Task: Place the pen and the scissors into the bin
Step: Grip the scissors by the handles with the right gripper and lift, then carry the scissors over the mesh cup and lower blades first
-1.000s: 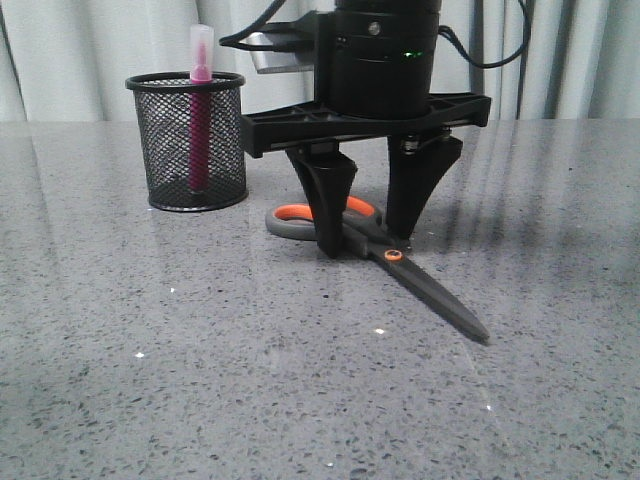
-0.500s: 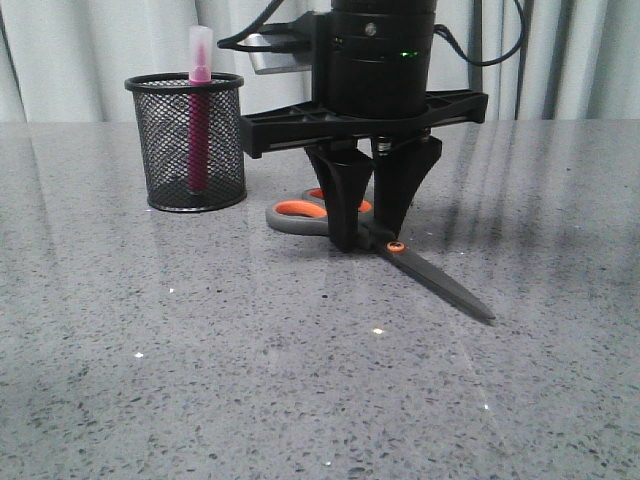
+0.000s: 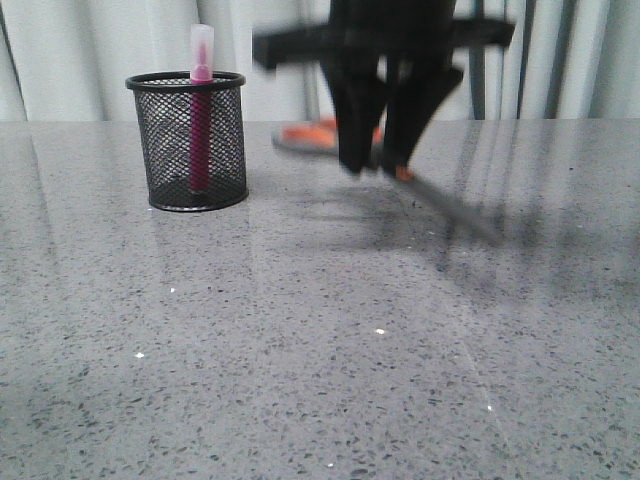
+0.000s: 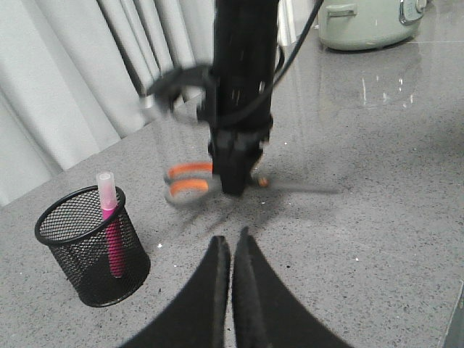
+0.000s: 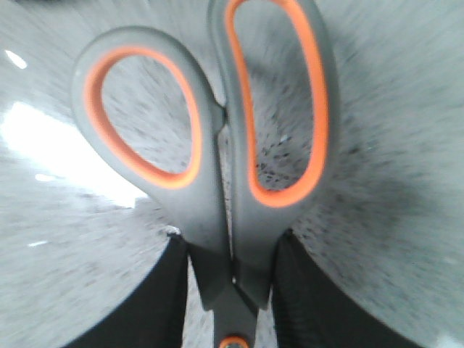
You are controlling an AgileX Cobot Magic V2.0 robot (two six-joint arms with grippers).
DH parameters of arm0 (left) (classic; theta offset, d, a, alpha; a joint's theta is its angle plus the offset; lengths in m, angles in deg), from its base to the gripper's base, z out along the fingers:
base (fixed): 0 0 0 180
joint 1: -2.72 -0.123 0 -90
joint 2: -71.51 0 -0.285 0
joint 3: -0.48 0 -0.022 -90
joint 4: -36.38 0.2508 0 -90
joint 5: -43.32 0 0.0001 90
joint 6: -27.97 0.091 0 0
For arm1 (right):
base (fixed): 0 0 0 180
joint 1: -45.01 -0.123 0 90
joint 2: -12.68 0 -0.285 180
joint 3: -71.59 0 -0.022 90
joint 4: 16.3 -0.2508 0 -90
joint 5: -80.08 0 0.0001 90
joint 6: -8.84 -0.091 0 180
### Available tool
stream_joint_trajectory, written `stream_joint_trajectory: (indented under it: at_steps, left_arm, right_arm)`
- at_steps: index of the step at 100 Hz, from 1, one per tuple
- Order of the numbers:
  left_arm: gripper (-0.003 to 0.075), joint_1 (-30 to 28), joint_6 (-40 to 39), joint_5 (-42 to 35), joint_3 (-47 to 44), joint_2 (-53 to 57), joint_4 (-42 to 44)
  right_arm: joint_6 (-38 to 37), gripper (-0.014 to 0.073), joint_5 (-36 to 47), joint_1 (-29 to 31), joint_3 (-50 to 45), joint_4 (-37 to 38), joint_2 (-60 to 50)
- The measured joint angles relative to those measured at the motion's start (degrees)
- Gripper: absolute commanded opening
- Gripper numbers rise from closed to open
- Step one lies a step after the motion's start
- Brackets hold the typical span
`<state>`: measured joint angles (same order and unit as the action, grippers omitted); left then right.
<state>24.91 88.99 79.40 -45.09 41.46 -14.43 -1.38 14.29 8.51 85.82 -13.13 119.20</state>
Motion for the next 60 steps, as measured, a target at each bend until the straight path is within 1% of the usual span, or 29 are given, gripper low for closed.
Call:
stream_joint_trajectory:
  at_steps: [11, 23, 41, 49, 60]
  left_arm:
    - [-0.0022, 0.0, 0.0, 0.1, 0.0, 0.0, 0.0]
    - [-0.0022, 0.0, 0.0, 0.1, 0.0, 0.0, 0.0]
    - [-0.0022, 0.0, 0.0, -0.6, 0.0, 0.0, 0.0]
    - [-0.0022, 0.0, 0.0, -0.8, 0.0, 0.0, 0.0]
    - [-0.0022, 0.0, 0.0, -1.0, 0.0, 0.0, 0.0]
  right_arm:
    - [-0.3, -0.0066, 2.6, 0.0, 0.0, 0.0, -6.3]
    - [-0.4, -0.0066, 9.9, 0.0, 0.0, 0.0, -11.9]
    - [-0.4, -0.0068, 28.2, 0.0, 0.0, -0.1, -14.1]
    - [-0.5, -0.0068, 37.0, -0.2, -0.2, -0.1, -13.1]
    - [-0.5, -0.0068, 46.9, -1.2, -0.2, 0.2, -10.5]
